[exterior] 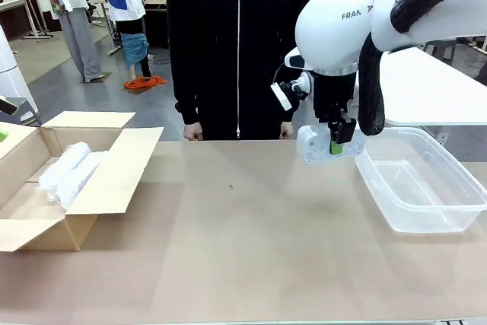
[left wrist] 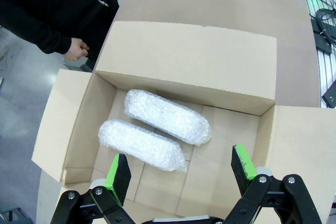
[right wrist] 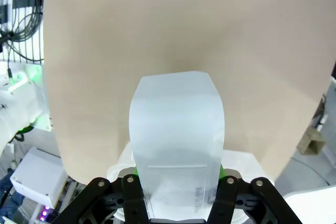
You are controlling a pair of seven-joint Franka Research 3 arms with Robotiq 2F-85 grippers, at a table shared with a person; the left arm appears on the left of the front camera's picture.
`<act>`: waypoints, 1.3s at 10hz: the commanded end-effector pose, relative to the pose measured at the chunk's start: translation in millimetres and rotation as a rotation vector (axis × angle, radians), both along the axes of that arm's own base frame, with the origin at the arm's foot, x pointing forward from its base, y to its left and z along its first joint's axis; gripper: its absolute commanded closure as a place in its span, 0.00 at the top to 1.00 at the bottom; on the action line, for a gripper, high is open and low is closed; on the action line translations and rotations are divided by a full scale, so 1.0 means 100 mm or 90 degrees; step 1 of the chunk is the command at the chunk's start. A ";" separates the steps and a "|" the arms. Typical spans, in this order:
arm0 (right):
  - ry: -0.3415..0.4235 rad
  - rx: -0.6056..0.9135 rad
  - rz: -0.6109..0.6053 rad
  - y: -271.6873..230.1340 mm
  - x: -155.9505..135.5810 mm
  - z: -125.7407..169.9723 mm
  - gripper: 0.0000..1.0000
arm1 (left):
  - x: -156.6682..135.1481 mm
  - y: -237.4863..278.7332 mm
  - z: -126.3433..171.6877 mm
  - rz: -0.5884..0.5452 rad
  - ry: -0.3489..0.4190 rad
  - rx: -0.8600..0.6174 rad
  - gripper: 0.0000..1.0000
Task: Separate and place wrapped and unwrapped clocks.
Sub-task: Pick up the Digital clock indicated by the person, then if the picked Digital clock is wrapped, place it in the Package Box ; if not, place it in the Organizing box.
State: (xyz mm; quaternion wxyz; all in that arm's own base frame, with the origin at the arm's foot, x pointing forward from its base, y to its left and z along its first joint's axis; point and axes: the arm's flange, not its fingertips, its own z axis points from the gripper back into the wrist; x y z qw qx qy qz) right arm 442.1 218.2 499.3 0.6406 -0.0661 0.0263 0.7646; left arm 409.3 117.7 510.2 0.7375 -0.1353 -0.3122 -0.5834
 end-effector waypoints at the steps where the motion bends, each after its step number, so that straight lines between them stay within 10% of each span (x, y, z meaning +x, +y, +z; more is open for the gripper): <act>1: 0.005 0.003 -0.021 0.10 0.00 0.04 0.00 | 0.01 0.02 -0.01 -0.006 -0.009 -0.008 1.00; 2: 0.008 0.005 -0.019 0.12 0.00 0.03 0.11 | 0.01 0.02 -0.01 -0.006 -0.009 -0.008 1.00; 13: -0.003 0.001 -0.006 0.03 0.00 0.04 0.00 | 0.01 0.02 -0.01 -0.006 -0.009 -0.008 1.00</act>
